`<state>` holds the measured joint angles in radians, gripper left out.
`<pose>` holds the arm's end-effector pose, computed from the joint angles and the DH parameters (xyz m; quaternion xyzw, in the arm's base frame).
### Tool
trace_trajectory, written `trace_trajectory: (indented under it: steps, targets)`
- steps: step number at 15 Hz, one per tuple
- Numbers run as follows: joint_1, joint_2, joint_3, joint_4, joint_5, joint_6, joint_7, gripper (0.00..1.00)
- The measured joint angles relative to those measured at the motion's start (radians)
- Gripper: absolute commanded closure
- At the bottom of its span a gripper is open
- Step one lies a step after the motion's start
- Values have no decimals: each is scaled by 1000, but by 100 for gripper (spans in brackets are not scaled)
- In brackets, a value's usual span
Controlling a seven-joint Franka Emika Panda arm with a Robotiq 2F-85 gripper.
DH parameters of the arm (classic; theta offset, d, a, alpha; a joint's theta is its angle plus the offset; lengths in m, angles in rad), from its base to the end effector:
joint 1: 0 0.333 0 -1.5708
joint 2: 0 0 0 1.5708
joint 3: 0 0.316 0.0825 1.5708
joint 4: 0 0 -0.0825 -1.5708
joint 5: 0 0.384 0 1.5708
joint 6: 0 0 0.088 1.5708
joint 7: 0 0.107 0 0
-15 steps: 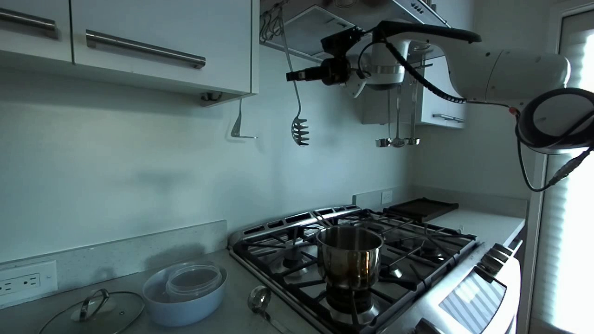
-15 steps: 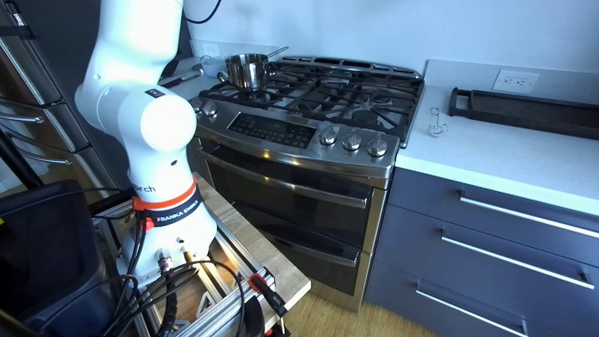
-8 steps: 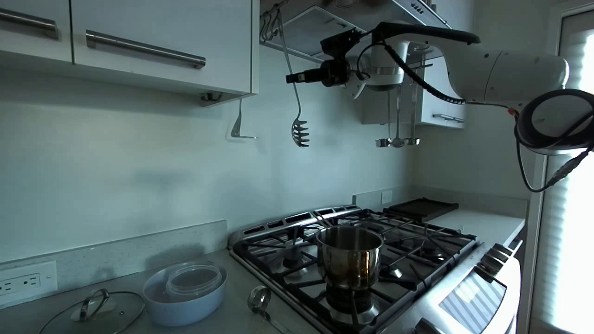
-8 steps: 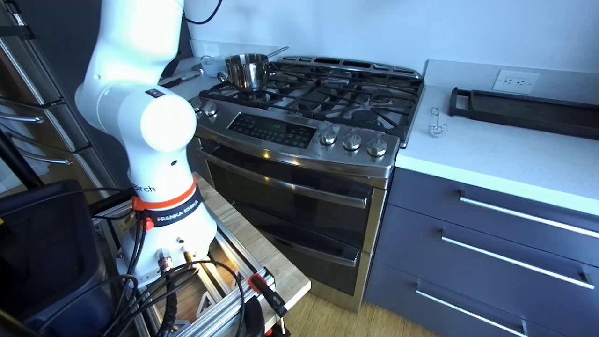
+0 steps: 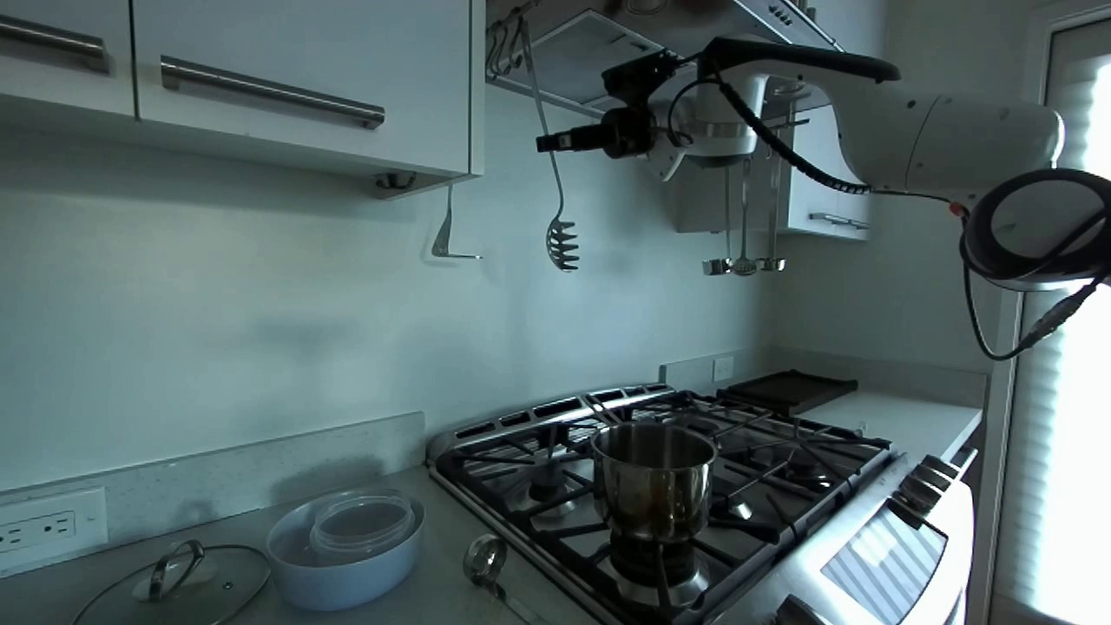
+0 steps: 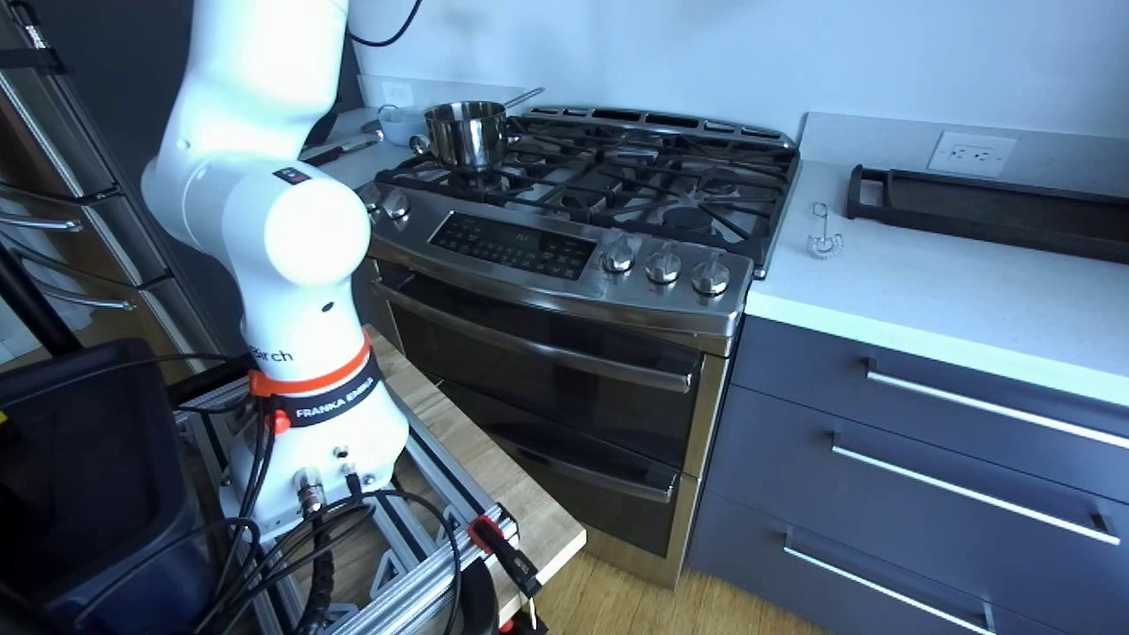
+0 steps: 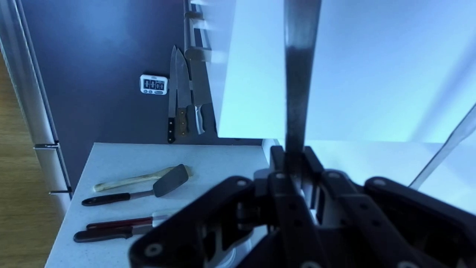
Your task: Remove the silver ladle from the pot and hang it above the stove
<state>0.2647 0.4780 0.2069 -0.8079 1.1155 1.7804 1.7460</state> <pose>0.5921 0.3259 0.7681 -0.6416 0.4709 0.4081 0.4472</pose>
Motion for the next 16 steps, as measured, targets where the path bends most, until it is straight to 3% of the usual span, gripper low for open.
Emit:
trace_trajectory:
  steps: [16]
  targets:
    - [-15,23,0,24,-20,-2,12,97]
